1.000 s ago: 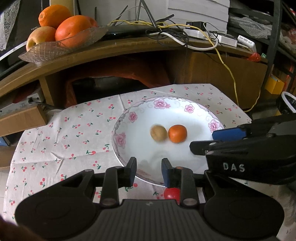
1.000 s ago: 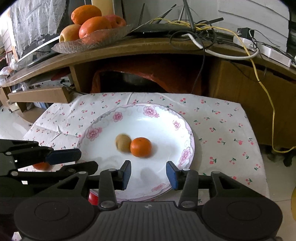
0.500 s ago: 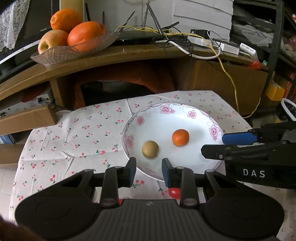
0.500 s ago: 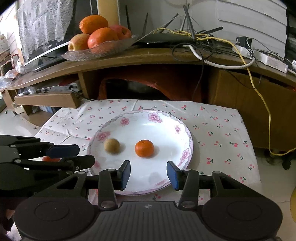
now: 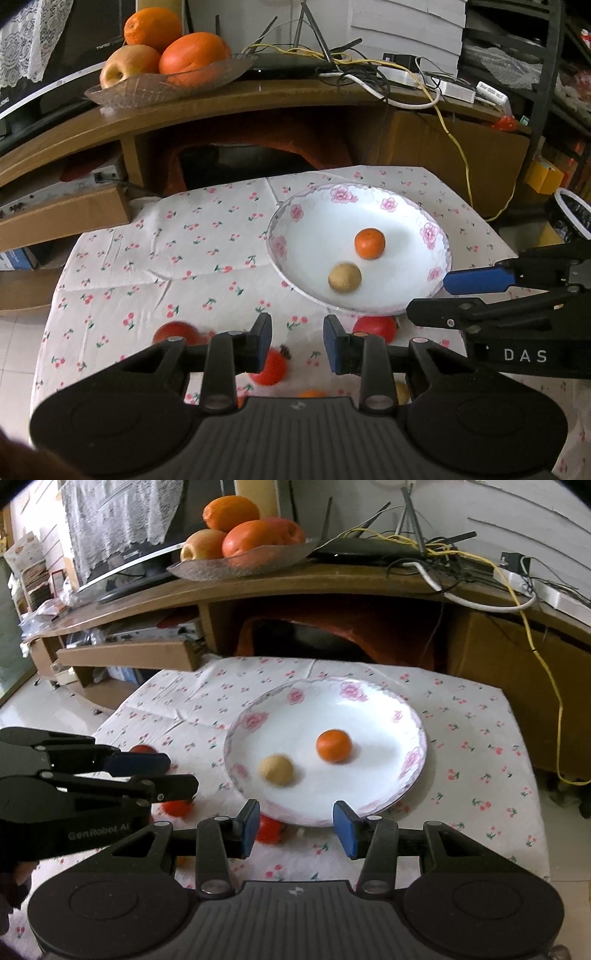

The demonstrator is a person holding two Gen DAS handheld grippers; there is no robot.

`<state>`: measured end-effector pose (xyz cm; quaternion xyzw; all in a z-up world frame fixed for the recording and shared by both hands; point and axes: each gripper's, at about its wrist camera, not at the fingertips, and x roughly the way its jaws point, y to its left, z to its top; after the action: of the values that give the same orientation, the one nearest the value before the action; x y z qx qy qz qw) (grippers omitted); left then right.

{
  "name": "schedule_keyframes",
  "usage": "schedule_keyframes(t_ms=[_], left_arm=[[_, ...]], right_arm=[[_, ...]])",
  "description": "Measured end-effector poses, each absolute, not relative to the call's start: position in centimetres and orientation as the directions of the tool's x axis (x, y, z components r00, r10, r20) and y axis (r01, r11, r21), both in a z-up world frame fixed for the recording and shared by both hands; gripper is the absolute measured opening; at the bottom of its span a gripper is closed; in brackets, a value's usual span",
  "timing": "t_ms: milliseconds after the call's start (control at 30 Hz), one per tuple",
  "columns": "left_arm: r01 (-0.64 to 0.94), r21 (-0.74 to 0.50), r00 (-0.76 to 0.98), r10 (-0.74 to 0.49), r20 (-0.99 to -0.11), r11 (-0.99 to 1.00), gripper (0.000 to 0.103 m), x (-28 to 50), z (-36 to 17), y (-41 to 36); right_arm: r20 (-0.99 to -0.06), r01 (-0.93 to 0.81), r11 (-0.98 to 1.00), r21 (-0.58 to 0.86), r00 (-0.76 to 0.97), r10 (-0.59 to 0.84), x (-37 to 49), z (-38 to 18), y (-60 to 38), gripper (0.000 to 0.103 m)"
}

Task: Organize fruits
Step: 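Move both tools back toward the fruits on the cloth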

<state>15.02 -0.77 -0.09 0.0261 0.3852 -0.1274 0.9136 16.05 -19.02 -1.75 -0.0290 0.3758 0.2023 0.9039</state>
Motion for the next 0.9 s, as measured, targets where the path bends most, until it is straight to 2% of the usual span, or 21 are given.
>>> schedule_keyframes(t_ms=[333, 900], left_arm=[[0.275, -0.062, 0.643, -0.231, -0.730, 0.960, 0.036, 12.8, -0.8, 1.7], [0.377, -0.030, 0.605, -0.270, -0.749, 0.926, 0.037, 10.6, -1.8, 1.7]], right_arm=[[-0.727, -0.465, 0.876, 0.123, 0.558, 0.399, 14.0, -3.1, -18.2, 0.049], [-0.767, -0.560, 0.823, 0.096, 0.486, 0.420, 13.3, -5.4, -15.5, 0.049]])
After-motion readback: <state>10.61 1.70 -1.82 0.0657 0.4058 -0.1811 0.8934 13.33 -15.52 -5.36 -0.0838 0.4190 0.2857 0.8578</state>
